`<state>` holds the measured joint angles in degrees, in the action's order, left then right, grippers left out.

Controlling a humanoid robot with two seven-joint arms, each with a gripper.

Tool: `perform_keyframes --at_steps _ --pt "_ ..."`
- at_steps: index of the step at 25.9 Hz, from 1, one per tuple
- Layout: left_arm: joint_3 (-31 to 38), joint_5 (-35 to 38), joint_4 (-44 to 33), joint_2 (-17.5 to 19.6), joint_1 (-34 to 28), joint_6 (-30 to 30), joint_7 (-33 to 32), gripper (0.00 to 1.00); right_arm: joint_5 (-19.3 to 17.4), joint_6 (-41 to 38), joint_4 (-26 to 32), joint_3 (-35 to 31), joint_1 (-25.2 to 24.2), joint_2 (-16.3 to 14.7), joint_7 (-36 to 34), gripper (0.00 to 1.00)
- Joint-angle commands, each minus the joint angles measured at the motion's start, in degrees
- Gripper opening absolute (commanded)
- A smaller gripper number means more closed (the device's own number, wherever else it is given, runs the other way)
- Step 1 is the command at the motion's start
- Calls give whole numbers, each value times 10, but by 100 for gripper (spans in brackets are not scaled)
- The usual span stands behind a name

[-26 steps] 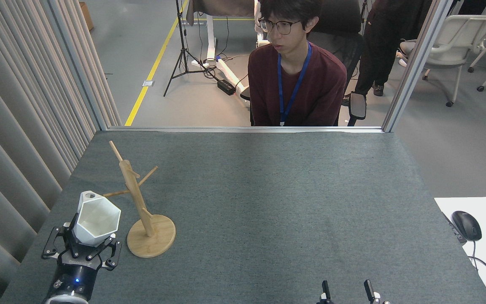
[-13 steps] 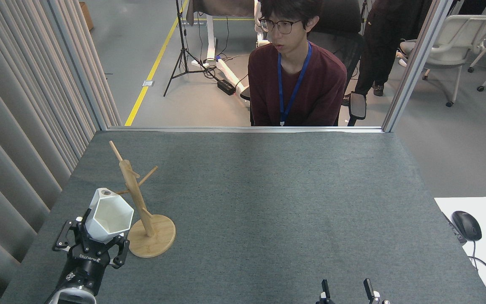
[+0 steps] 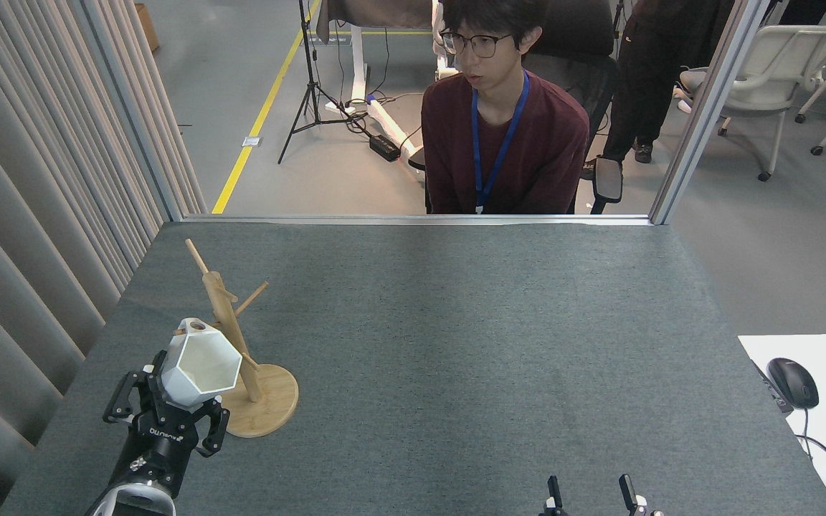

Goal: Hang cup on storage rack
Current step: 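Move the cup with the left gripper and hook its handle on a rack peg, then open the left gripper and lower it away from the rack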

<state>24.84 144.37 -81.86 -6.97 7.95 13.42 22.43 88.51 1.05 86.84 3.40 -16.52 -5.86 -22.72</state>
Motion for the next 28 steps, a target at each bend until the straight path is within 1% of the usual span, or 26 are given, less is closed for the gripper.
perform_keyframes --at_steps 1,8,10,13,16,18,19,21,23,24,28 --pt "0 1 2 1 0 -8 0 99 0 0 0 0 0 0 0 99" --pt "-1 0 -15 4 -10 -3 5 99 0 -2 0 0 0 -2 0 99" --pt "-1 -4 -26 6 -29 -3 5 99 0 -3 0 -1 0 -2 0 99" --pt "-1 -21 -51 10 -79 12 6 99 0 -3 0 -1 0 -2 0 99" --pt "-24 -108 -75 24 -143 39 10 99 0 -3 0 -1 0 -1 -7 99" --pt "-31 -186 -88 35 -178 62 10 99 0 -3 1 -1 -2 -1 -7 99" --pt "-31 -237 -98 40 -191 86 9 99 0 -4 3 -1 -5 -1 -7 99" --pt "-30 -356 -118 50 -211 156 2 99 0 -6 8 -1 -8 0 -7 99" --pt "-30 -457 -128 61 -232 194 -5 99 0 -6 10 -1 -10 -2 -7 99" --pt "-32 -488 -130 64 -239 196 -11 99 0 -6 10 -2 -11 -3 -7 99" --pt "-40 -538 -130 65 -245 178 -8 99 0 -4 20 -7 -14 -14 -5 99"
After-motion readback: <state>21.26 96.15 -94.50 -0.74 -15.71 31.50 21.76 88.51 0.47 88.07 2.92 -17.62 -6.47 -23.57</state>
